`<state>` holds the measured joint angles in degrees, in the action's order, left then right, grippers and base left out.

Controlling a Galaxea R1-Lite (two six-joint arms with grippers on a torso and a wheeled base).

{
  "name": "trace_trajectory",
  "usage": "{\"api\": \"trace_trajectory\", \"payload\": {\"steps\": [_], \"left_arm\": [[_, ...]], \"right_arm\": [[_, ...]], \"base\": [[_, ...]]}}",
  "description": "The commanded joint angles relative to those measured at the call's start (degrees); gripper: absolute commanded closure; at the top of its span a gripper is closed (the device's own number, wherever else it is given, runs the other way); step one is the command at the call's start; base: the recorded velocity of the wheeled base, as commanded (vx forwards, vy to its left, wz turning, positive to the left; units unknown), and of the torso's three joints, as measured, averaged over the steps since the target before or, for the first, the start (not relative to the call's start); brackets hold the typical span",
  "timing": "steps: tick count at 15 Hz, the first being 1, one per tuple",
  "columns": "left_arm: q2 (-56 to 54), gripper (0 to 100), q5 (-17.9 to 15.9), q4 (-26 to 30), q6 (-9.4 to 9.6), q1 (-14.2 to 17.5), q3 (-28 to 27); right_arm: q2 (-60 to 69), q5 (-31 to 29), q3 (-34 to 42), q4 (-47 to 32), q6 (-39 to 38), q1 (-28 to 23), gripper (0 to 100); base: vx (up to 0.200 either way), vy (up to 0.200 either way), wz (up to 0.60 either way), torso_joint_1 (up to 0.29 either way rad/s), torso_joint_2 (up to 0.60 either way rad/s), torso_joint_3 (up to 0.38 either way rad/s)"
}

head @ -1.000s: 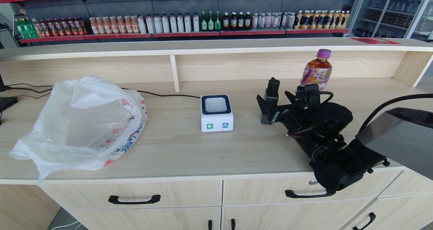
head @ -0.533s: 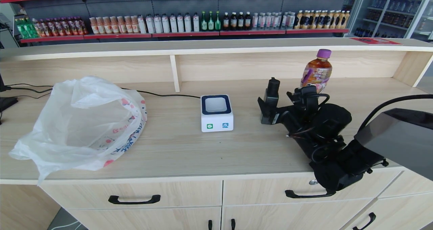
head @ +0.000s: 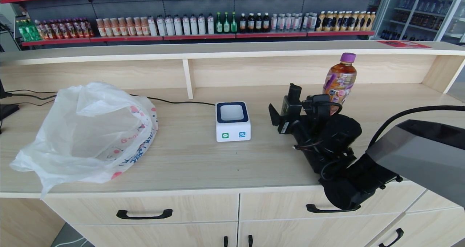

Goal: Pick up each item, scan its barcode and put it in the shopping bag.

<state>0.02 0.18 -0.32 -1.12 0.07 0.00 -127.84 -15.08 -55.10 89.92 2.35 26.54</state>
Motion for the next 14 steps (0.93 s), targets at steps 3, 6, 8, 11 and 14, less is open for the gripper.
{"api": "trace_trajectory", "payload": {"steps": [3,6,8,11,14], "left_arm": [[0.1,0,0.1,0.0,-0.02,0.0,0.0],[0.1,0,0.0,0.0,-0.02,0.0,0.0],[0.1,0,0.0,0.0,-0.02,0.0,0.0],[0.1,0,0.1,0.0,-0.02,0.0,0.0],[0.1,0,0.0,0.0,-0.02,0.0,0.0]], "right_arm": [[-0.4,-0.5,1.3,0.1,-0.2,0.4,0],[-0.4,-0.6,1.1,0.1,-0.1,0.3,0],[-0.5,-0.6,0.9,0.1,-0.2,0.1,0],[-0.5,-0.5,1.2,0.1,-0.3,0.0,0],[-0.6,-0.5,0.9,0.1,-1.1,0.0,100]], "base": [[0.0,0.0,0.0,0.0,0.0,0.0],[0.0,0.0,0.0,0.0,0.0,0.0],[0.0,0.0,0.0,0.0,0.0,0.0],[0.0,0.0,0.0,0.0,0.0,0.0],[0.0,0.0,0.0,0.0,0.0,0.0]]}}
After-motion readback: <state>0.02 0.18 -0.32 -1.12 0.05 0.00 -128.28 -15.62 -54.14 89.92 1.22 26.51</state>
